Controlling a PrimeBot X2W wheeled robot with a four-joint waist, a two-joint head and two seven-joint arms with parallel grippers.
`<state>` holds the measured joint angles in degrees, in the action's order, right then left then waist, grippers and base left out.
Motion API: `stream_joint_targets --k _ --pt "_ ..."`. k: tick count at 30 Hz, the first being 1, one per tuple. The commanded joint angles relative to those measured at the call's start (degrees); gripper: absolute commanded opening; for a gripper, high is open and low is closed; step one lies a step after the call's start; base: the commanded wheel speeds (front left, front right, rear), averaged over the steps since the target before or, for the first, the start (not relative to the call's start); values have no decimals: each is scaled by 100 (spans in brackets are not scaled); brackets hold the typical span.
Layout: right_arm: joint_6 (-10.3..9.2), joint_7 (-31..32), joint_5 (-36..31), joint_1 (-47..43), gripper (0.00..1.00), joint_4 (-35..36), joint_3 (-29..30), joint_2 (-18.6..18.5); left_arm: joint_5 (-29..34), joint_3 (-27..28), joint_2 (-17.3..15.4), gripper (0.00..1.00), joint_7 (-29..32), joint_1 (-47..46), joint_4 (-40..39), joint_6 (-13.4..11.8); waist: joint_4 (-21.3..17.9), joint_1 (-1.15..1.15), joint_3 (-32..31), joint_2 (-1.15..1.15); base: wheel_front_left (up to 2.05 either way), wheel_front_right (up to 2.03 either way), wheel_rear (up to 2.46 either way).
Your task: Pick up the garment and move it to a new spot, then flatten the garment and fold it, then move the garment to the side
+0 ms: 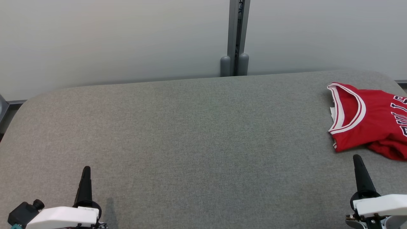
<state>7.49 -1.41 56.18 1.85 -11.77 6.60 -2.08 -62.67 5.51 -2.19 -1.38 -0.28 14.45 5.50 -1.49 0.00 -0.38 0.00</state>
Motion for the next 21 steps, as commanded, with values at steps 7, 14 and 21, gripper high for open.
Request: stream_joint_targets --k 7,14,21 --pt "1 130 554 171 0 3 -1 -65 -460 39 -52 0 125 -220 -65 56 16 0 6 0 0 0 0" --pt "1 230 1016 211 0 -34 -2 -69 -833 51 -56 0 227 -277 -63 78 32 0 12 0 0 0 0" --pt "1 324 1450 261 0 -66 -3 -76 -1185 61 -61 0 321 -344 -62 100 48 0 18 0 0 0 0"
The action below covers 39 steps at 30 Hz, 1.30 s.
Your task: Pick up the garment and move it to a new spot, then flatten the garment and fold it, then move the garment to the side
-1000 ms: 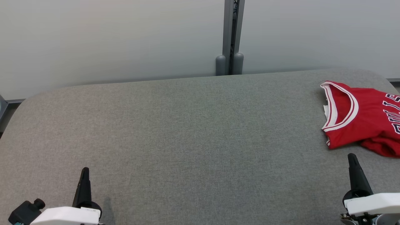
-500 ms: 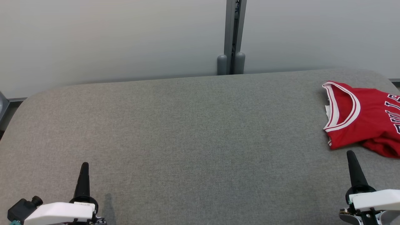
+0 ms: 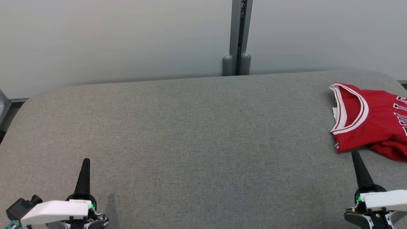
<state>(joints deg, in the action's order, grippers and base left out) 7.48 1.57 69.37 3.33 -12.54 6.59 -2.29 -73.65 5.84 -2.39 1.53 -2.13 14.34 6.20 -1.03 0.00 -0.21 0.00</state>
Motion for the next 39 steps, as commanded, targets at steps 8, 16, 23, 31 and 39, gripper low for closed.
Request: stream_joint_targets --k 8,16,23,31,39 --pt "2 136 591 146 0 -22 -2 -61 -468 39 -47 0 133 -229 -49 53 20 0 8 0 0 0 0" --pt "2 214 973 198 0 -47 -3 -66 -780 47 -50 0 213 -267 -47 80 36 0 14 0 0 0 0" --pt "2 304 1329 226 0 -78 -3 -70 -1090 55 -54 0 296 -330 -45 94 52 0 20 0 0 0 0" --pt "2 386 1720 258 0 -109 -4 -76 -1407 64 -59 0 385 -370 -43 116 71 0 27 0 0 0 0" --pt "2 470 2084 303 0 -140 -6 -80 -1701 74 -63 0 465 -439 -38 143 89 0 33 0 0 0 0"
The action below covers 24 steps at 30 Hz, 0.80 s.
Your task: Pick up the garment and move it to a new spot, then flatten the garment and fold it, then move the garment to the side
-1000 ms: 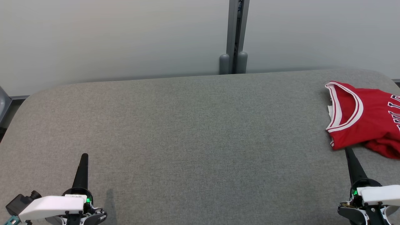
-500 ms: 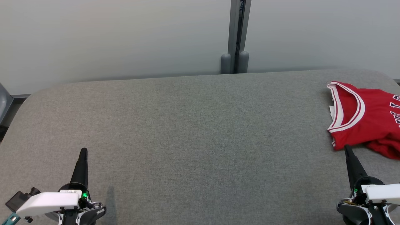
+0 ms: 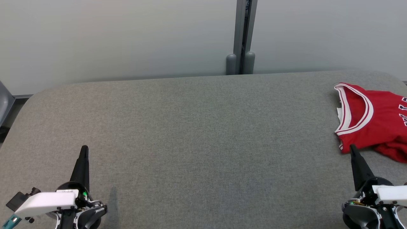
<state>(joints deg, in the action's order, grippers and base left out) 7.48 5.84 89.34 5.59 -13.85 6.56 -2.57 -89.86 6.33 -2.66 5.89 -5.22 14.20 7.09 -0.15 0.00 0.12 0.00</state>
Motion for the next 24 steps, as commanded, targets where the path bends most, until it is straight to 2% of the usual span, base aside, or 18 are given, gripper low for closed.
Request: stream_joint_targets --k 1,5,24 --pt "2 64 181 88 0 -18 -4 -54 -162 26 -36 0 49 -145 -24 49 6 0 2 0 0 0 0" --pt "2 92 350 96 0 -31 -4 -56 -285 32 -38 0 82 -155 -22 53 15 0 6 0 0 0 0" --pt "2 91 314 80 0 -29 -4 -55 -261 29 -36 0 81 -144 -21 51 15 0 6 0 0 0 0"
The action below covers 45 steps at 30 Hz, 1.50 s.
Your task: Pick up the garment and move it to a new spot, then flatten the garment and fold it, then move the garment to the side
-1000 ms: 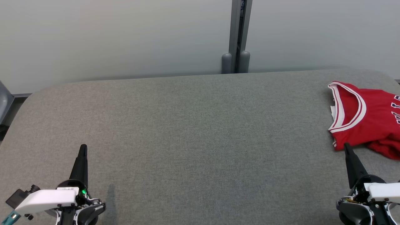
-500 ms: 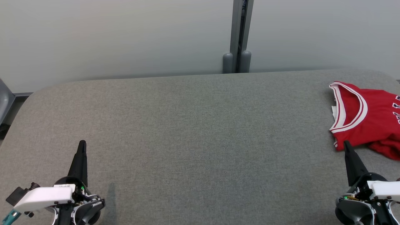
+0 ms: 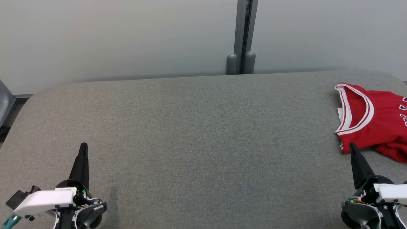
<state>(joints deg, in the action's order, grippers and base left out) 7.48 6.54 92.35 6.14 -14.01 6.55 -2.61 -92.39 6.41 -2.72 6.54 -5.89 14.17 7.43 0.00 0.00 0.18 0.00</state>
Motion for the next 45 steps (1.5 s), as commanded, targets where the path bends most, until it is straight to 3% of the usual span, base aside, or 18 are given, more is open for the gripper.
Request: stream_joint_targets --k 1,45 --pt "2 20 13 26 0 -13 -3 -51 -8 21 -31 0 16 -77 -18 17 0 0 0 0 0 0 0" --pt "2 19 14 25 0 -13 -4 -51 -8 21 -31 0 16 -77 -20 17 0 0 0 0 0 0 0"
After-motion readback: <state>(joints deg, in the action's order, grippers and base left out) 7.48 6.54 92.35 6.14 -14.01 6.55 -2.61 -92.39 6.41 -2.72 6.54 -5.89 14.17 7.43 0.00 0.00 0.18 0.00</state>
